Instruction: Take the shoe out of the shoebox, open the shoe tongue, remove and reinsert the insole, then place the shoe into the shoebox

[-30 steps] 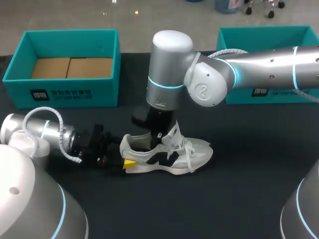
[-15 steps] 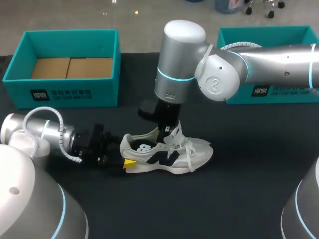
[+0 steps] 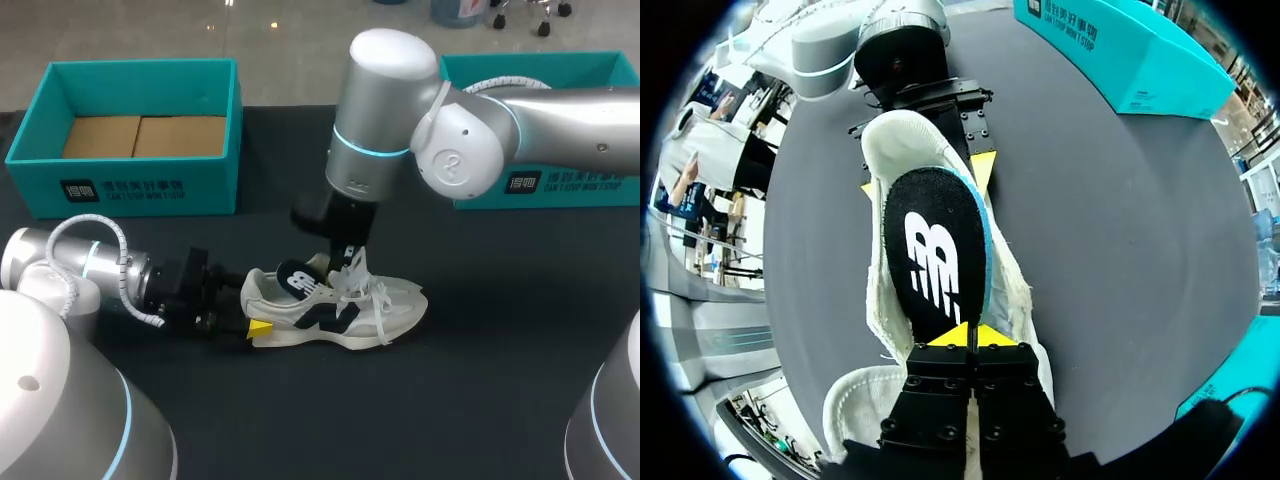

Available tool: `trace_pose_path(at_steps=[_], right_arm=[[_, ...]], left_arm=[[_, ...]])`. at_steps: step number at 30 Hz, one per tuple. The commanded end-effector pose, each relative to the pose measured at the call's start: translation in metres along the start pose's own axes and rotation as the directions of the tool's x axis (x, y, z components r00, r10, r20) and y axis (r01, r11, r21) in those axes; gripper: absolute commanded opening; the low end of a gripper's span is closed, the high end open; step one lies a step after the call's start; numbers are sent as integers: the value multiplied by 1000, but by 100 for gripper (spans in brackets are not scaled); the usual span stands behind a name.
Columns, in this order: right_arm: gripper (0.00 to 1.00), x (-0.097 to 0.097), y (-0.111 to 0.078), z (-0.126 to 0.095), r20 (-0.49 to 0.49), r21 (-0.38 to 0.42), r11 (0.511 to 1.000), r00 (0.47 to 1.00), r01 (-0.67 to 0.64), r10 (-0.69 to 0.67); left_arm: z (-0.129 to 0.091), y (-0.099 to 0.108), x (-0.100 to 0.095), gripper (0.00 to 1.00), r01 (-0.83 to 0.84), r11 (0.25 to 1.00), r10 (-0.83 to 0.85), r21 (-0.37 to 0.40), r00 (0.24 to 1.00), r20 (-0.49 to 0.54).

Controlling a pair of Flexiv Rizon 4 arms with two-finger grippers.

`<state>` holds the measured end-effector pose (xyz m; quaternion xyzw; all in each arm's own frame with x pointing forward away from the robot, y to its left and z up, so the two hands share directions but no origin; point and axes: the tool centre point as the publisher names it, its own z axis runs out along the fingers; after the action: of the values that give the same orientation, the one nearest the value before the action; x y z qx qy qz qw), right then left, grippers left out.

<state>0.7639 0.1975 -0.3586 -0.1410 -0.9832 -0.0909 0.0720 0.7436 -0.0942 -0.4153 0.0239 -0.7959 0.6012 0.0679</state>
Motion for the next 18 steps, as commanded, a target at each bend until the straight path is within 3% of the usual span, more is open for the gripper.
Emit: trace_pose_path(at_steps=[1, 18], right_arm=[[0, 2, -5, -8, -4, -54, 999, 1000, 7, -7], [0, 13, 37, -21, -60, -109, 991, 994, 81, -88]], left_arm=[[1, 4, 0, 0, 1, 1000, -1, -1, 1000, 2], [1, 4, 0, 0, 1, 1000, -1, -1, 1000, 2]])
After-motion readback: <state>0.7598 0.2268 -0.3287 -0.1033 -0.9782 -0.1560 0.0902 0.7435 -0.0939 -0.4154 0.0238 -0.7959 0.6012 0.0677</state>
